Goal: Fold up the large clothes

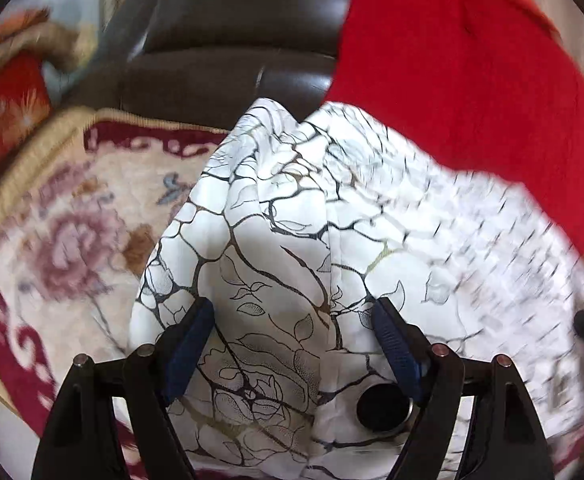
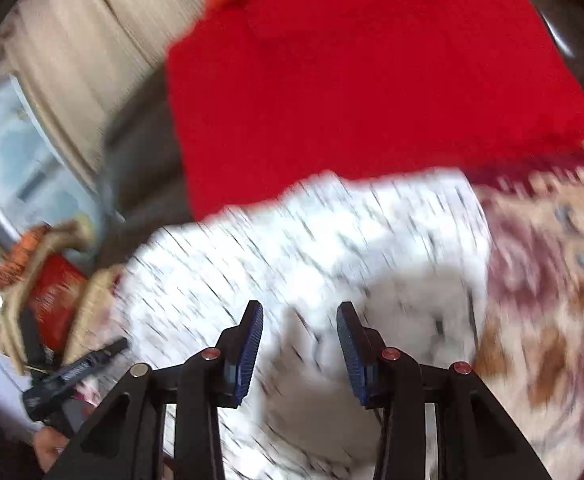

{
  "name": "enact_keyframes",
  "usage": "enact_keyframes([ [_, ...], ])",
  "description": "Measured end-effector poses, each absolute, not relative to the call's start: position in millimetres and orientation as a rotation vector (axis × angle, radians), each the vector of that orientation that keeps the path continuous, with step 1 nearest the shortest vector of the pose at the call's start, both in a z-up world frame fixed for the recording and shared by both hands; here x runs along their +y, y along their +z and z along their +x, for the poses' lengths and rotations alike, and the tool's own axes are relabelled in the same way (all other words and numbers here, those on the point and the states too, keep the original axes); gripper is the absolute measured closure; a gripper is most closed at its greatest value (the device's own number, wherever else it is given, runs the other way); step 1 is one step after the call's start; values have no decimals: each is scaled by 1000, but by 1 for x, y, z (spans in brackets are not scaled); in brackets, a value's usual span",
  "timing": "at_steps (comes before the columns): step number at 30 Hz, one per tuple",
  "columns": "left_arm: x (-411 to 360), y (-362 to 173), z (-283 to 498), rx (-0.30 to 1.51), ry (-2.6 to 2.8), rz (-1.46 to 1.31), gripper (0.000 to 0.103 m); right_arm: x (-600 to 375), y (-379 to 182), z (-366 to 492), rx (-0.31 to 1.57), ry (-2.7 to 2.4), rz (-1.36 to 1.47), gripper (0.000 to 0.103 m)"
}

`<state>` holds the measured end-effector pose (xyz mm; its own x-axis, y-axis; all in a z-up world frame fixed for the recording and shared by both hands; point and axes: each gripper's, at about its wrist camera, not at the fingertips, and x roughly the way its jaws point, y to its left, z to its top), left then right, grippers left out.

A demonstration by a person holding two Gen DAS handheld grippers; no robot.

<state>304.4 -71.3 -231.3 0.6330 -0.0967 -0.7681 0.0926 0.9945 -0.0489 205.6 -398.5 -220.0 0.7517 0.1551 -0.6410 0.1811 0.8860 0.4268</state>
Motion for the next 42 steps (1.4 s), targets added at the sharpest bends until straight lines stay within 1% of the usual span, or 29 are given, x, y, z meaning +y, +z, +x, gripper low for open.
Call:
enact_keyframes([
  [2, -79, -236, 300, 860, -89, 69, 19, -398, -233, 210, 792, -40, 498, 62],
  [10, -70, -234, 296, 843, -112, 60, 18, -398, -203, 194, 624, -70, 452, 62],
  [12, -70, -235, 298, 840, -109, 66, 17, -404, -207, 203, 654, -105, 459, 62],
  [15, -72, -234, 297, 833, -109, 79, 15, -416, -238, 230, 801, -130, 543, 62],
  [24, -74, -239, 302, 823, -116, 106, 12, -421, -242, 249, 797, -126, 531, 60],
  [29, -73, -247, 302, 807, -101, 118, 2, -421, -243, 249, 781, -117, 549, 60],
  [32, -70, -251, 302, 809, -97, 108, 0, -416, -240, 244, 771, -128, 513, 60],
  [36, -66, -256, 303, 833, -104, 76, 0, -417, -237, 236, 775, -129, 530, 60],
  [39, -59, -248, 304, 867, -140, 68, 0, -420, -235, 228, 770, -131, 573, 60],
  [40, -56, -244, 302, 859, -144, 63, 0, -421, -232, 224, 763, -137, 583, 60],
  [42, -45, -229, 294, 771, -81, 68, 0, -419, -223, 213, 728, -138, 594, 60],
])
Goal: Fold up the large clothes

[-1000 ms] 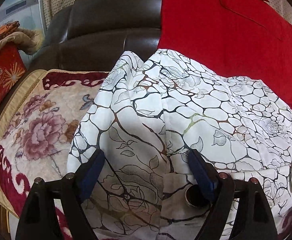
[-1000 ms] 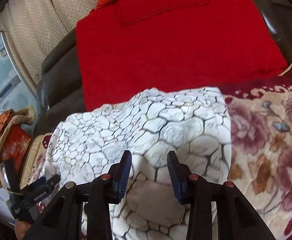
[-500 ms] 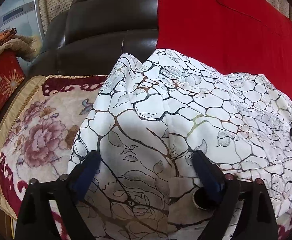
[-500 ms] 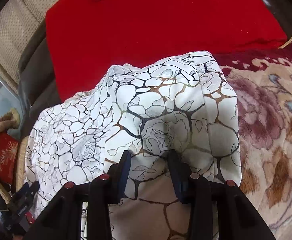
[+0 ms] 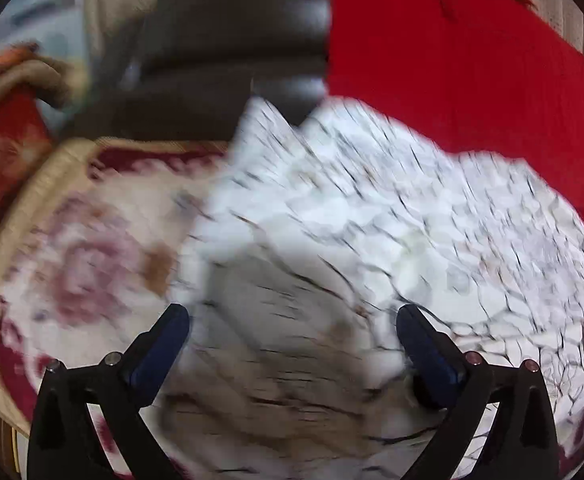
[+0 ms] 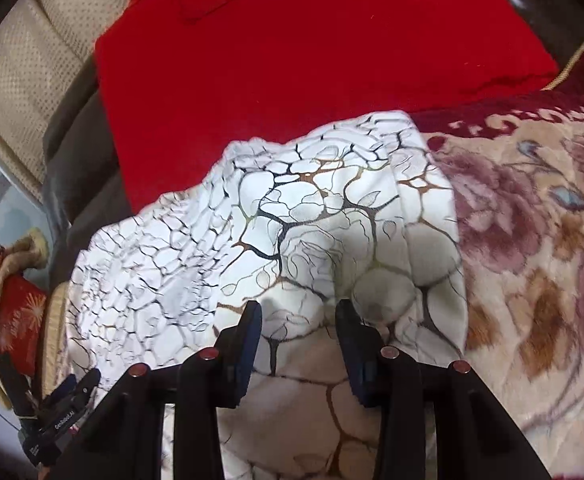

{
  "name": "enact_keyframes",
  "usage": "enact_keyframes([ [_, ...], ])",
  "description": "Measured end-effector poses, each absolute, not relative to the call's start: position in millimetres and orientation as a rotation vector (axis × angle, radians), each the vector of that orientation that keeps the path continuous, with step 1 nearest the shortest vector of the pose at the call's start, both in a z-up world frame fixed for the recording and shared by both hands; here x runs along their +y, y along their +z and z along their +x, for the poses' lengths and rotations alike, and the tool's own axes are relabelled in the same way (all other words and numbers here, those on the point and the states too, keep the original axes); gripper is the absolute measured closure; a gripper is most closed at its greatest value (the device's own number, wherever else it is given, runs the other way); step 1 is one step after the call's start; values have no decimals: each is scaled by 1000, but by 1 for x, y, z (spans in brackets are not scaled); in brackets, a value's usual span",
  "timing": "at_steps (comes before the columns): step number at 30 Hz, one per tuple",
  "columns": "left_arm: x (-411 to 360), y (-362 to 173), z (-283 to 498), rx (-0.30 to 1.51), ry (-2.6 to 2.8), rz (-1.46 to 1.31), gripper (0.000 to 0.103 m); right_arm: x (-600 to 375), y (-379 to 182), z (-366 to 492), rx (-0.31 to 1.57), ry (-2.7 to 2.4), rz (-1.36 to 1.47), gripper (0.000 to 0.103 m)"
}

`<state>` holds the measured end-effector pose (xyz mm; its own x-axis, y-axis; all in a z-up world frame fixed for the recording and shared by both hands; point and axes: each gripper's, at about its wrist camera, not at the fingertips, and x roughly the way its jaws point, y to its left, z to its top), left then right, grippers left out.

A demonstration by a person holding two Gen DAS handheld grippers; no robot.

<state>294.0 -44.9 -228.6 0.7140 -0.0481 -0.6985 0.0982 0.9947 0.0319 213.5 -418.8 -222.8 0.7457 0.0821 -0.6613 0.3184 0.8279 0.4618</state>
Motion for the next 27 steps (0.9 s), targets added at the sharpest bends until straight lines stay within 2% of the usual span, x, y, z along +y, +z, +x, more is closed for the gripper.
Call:
enact_keyframes([
  [3, -20, -216, 291, 702, -9, 33, 0, -416, -205, 196, 643, -151, 554, 61],
  [5, -9, -232, 303, 789, -8, 2, 0, -419, -202, 190, 619, -170, 552, 60],
  [8, -9, -256, 317, 897, -32, 11, 0, -432, -228, 201, 737, -183, 637, 60],
  [10, -9, -251, 315, 877, -30, 16, 0, -440, -240, 206, 762, -177, 702, 60],
  [15, 0, -229, 302, 781, 10, -3, 0, -435, -227, 198, 715, -195, 680, 60],
  [22, 38, -213, 290, 742, 62, -126, 0, -376, -184, 193, 542, 23, 508, 59],
  [27, 51, -218, 281, 762, 20, -232, 0, -326, -189, 220, 610, 188, 517, 59],
])
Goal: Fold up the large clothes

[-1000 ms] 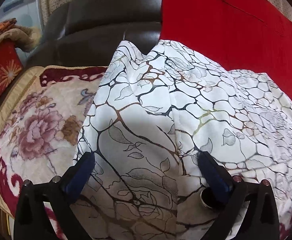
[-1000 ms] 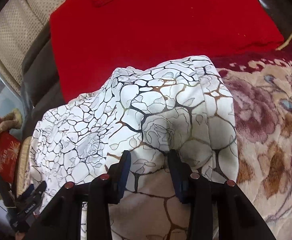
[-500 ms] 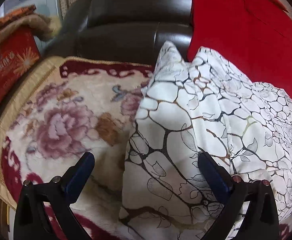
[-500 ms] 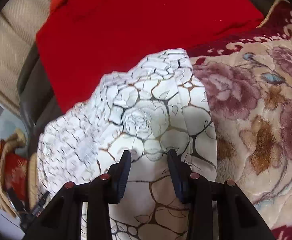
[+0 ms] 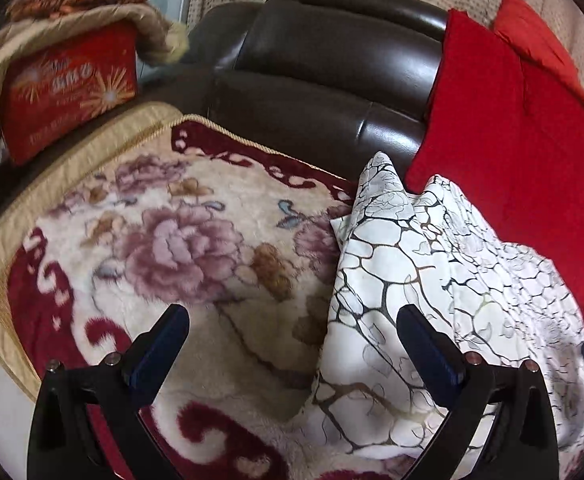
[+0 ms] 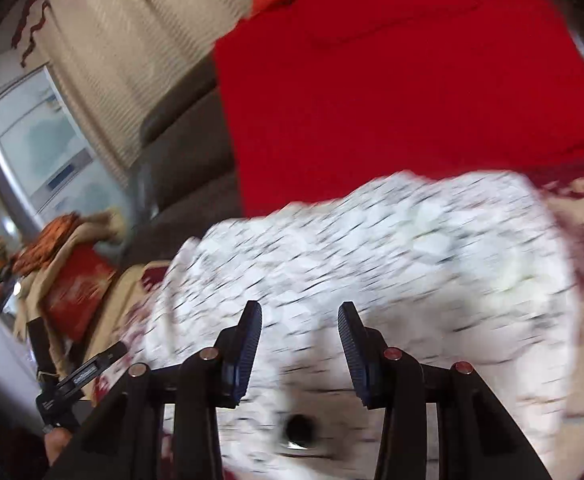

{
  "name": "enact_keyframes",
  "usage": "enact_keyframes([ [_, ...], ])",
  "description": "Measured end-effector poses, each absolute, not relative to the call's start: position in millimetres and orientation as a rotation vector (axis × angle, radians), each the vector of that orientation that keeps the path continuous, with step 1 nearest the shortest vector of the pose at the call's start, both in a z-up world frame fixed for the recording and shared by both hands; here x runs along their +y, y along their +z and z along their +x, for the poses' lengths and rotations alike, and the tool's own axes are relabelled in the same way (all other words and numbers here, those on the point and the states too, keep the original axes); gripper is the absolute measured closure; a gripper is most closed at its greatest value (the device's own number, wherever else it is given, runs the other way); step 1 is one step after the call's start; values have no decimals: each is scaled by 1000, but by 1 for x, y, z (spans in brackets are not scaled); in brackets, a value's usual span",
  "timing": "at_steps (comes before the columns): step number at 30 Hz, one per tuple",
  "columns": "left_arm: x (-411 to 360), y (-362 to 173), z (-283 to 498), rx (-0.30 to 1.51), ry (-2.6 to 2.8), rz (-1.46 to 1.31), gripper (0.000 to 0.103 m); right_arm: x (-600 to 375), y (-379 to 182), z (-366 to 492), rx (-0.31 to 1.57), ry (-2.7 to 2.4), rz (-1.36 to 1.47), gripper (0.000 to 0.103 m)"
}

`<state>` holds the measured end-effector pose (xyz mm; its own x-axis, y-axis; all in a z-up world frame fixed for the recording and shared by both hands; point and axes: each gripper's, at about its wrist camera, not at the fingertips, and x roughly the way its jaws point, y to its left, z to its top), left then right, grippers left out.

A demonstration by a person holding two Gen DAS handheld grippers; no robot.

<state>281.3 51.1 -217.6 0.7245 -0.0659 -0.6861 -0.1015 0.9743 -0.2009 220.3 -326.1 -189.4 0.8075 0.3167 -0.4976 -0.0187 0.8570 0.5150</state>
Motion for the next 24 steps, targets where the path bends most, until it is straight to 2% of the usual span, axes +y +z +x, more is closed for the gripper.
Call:
enact_keyframes([
  [6, 34, -237, 291, 844, -31, -182, 0, -260, -206, 243, 701, 278, 461, 59],
  [9, 24, -249, 299, 897, -32, -127, 0, -242, -231, 264, 809, 234, 418, 59],
  [11, 25, -249, 299, 892, -46, -140, 7, -236, -238, 269, 835, 220, 394, 59],
  [13, 26, -244, 297, 866, -72, -153, 13, -236, -233, 266, 815, 231, 394, 60],
  [17, 26, -238, 298, 839, -120, -175, 13, -253, -211, 250, 696, 263, 441, 59],
  [20, 26, -243, 307, 882, -192, -257, 12, -277, -193, 235, 587, 220, 464, 59],
  [24, 21, -253, 323, 930, -252, -329, 12, -319, -192, 229, 558, 118, 553, 59],
])
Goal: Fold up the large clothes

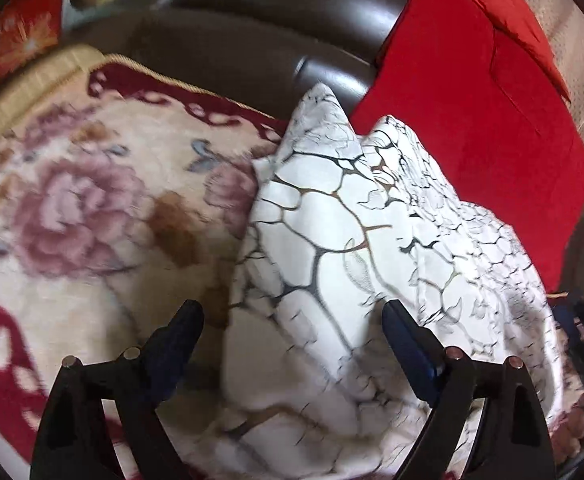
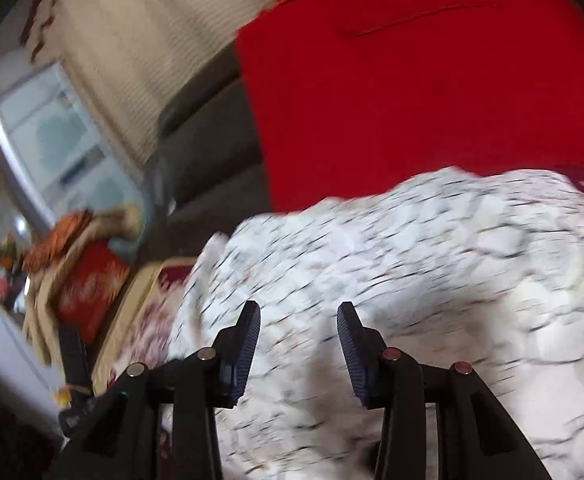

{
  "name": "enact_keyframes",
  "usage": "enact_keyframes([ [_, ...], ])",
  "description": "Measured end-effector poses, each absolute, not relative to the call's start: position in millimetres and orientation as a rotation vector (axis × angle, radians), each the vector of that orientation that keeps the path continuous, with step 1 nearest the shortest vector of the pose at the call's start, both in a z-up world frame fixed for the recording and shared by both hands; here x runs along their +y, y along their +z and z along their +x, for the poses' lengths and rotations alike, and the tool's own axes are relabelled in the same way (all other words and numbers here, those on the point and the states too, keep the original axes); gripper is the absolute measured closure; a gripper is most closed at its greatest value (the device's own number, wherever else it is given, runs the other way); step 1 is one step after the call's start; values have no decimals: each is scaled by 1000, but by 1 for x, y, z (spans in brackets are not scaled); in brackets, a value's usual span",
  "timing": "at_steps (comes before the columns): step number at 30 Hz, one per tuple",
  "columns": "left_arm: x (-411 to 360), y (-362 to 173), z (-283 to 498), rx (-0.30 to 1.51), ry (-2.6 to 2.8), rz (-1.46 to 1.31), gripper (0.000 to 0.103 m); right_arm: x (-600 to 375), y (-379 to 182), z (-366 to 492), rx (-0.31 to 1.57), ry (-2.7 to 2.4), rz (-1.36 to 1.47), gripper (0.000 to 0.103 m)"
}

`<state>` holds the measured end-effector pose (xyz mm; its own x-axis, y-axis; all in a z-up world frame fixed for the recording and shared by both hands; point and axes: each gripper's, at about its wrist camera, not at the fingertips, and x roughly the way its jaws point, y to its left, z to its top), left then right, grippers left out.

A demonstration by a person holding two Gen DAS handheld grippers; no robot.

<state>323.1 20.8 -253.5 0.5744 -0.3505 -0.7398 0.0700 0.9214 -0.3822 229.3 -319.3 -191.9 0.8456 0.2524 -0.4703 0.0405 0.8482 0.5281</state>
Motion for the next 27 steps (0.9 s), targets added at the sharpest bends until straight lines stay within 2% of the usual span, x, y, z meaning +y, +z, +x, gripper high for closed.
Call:
enact_keyframes([
  [4, 1, -256, 330, 939, -317, -303, 12, -353, -199, 230, 588, 21, 602, 58],
  [10, -17, -254, 332, 899, -257, -192, 12, -393, -243, 250, 810, -64, 684, 62],
  [14, -28, -251, 331, 874, -212, -126, 12, -393, -234, 244, 784, -45, 652, 62],
  [22, -38, -245, 322, 834, -175, -17, 12, -405, -194, 214, 578, -133, 537, 60],
  [24, -37, -246, 322, 833, -173, -13, 12, -415, -203, 219, 623, -178, 549, 58],
  [27, -39, -245, 320, 827, -169, 0, 12, -430, -235, 240, 787, -211, 621, 57],
])
